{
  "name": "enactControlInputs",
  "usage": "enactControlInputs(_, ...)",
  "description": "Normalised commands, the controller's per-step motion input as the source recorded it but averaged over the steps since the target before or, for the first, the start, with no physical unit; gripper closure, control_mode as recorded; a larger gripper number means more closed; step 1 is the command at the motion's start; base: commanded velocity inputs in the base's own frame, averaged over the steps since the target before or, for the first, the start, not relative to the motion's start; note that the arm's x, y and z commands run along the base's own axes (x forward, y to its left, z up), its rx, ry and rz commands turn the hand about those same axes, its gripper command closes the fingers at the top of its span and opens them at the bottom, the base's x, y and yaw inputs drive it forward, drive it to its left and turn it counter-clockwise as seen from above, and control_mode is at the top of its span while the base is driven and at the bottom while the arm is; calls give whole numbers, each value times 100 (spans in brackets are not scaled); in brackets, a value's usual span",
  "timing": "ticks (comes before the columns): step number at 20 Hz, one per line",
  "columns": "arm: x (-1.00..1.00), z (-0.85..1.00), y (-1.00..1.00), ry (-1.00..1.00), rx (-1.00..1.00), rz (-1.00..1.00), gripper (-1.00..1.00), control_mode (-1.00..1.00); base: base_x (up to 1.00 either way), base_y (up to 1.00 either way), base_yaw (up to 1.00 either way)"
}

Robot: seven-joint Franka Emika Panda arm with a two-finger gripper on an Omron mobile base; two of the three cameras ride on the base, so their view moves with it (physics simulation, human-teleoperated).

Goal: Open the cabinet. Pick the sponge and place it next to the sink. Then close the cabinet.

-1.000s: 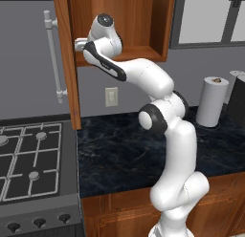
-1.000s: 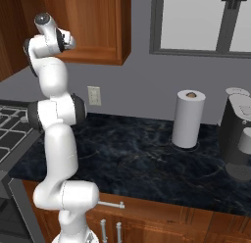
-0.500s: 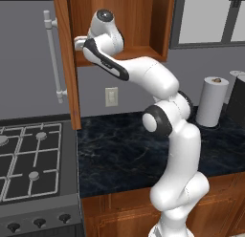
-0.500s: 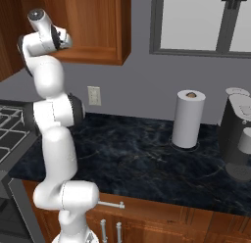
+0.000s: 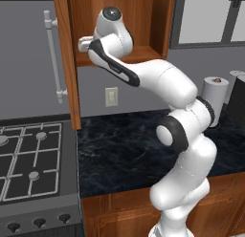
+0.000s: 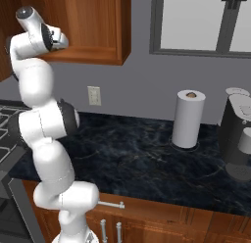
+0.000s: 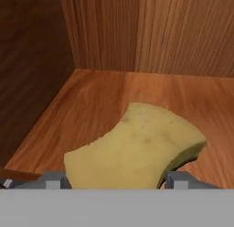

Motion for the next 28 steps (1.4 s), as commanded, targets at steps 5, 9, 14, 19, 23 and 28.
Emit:
enactControlInputs(5,-83,0,-41,-10,1,0,100,-100,0,0,0)
enactControlInputs(9,-90,0,-42,-12,4,0,100,-100,0,0,0)
enactControlInputs(14,-100,4,-35,-11,8,0,100,-100,0,0,0)
enactControlInputs(19,-99,25,-37,-1,5,0,100,-100,0,0,0)
enactControlInputs(23,-100,33,-41,0,2,0,100,-100,0,0,0)
enactControlInputs(28,-95,45,-41,0,0,0,100,-100,0,0,0)
